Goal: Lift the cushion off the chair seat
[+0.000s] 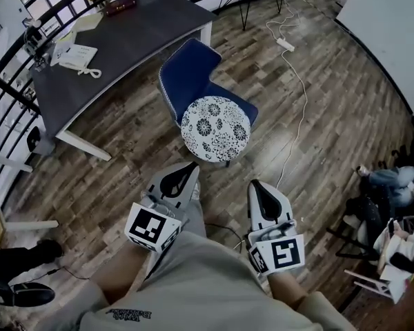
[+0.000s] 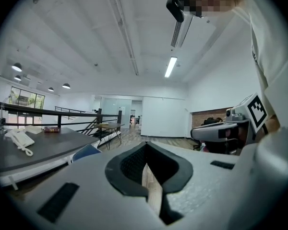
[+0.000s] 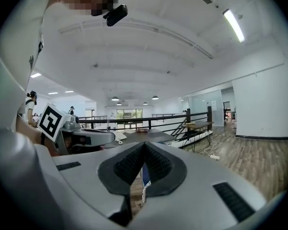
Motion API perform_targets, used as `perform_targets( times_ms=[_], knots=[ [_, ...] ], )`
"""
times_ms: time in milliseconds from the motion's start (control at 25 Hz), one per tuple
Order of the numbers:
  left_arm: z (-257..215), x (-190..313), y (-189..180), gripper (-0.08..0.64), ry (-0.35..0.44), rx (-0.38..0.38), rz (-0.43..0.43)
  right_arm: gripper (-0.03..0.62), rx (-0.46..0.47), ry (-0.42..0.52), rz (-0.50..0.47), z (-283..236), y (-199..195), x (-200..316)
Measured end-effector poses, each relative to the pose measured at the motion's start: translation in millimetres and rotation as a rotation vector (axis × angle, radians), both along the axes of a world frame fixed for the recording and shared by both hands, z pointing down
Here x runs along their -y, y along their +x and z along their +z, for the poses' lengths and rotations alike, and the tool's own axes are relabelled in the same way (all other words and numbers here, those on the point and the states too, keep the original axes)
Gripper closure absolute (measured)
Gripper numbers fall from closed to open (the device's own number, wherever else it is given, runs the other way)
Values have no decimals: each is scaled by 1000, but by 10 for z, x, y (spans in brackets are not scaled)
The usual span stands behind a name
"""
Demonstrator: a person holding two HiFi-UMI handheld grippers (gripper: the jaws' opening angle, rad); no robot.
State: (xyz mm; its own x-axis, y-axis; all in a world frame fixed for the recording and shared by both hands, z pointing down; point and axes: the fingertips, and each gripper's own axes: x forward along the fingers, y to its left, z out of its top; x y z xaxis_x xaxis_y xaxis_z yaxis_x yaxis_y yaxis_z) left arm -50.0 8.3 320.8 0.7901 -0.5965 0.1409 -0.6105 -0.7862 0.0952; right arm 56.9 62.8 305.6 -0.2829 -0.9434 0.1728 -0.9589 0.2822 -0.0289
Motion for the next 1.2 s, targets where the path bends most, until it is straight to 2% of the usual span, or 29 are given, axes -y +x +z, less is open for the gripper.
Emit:
perform_targets(
  times_ms=[160,440,640,880,1200],
  knots=[
    [-96,465,-10,555,2,-10,4,589,-14,11,16,-100,-18,479],
    [-314,1254,-78,555,53,-15,40,589,-26,23,45,-217,-100,1288],
    [-451,1693,-133,555,80,-31,55,589,-28,72,86,-392,-73,1771],
    [-538,1914,-192,555,92,-48,51,589,-52,108,121,-507,-5,2044],
    [-666,2100,-195,555,124,-73,22,589,-102,84,105,-414,54,2182]
  ],
)
